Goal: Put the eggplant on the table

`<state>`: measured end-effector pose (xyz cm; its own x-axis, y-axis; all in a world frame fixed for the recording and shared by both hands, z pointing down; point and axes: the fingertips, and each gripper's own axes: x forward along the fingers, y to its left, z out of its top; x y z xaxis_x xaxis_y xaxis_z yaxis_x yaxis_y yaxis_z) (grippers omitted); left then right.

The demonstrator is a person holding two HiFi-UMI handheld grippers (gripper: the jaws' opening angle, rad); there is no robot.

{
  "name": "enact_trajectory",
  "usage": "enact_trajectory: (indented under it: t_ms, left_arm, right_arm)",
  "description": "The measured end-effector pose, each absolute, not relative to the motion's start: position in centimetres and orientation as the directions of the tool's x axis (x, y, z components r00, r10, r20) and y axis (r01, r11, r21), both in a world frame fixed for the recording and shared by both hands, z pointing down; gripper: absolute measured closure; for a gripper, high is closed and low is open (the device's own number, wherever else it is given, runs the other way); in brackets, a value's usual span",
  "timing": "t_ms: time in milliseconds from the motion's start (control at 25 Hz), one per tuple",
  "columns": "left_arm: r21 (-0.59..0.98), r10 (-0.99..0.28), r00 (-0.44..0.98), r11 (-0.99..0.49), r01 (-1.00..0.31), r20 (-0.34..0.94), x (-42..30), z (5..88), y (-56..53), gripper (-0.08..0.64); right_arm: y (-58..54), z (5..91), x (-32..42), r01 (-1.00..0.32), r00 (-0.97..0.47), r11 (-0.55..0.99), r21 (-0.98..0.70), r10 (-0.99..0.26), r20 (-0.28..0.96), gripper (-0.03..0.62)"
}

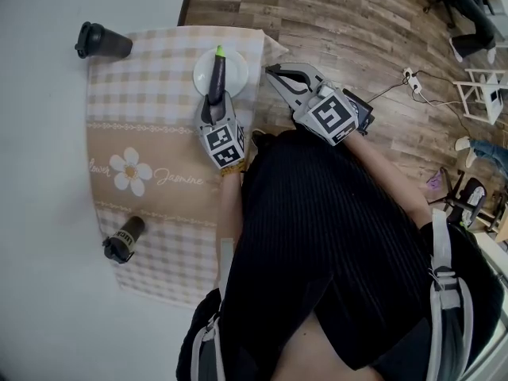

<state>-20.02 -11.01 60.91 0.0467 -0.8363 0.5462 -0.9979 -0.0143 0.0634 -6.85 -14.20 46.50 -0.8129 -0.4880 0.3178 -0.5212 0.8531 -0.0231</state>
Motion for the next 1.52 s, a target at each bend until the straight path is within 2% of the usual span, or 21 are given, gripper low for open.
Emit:
enact_trajectory:
  t_ms: [840,1200,1520]
  left_arm:
    - [0.032,-0.818,0.021,-0.003,-0.999,0.575,-20.14,61.53,-10.99,0.350]
    - [0.013,-0.815,0.022,-0.017,-1.000,0.580,-19.64,61.79,-11.00,0.313]
    - [0.010,-0.818,0.024,-0.023,-1.000,0.575,-19.53,61.73,-11.00,0.310]
  right_arm:
    - [-13.71,46.89,-6.79,-0.513,-0.817,0.858,-0.031,-0.477,0.325,0.586]
    - [-13.49,46.99,-6.54,-0.516,-0.814,0.856,-0.030,-0.479,0.327,0.586]
    - [-13.61,47.02,-6.31,-0.521,-0.812,0.853,-0.032,-0.483,0.329,0.586]
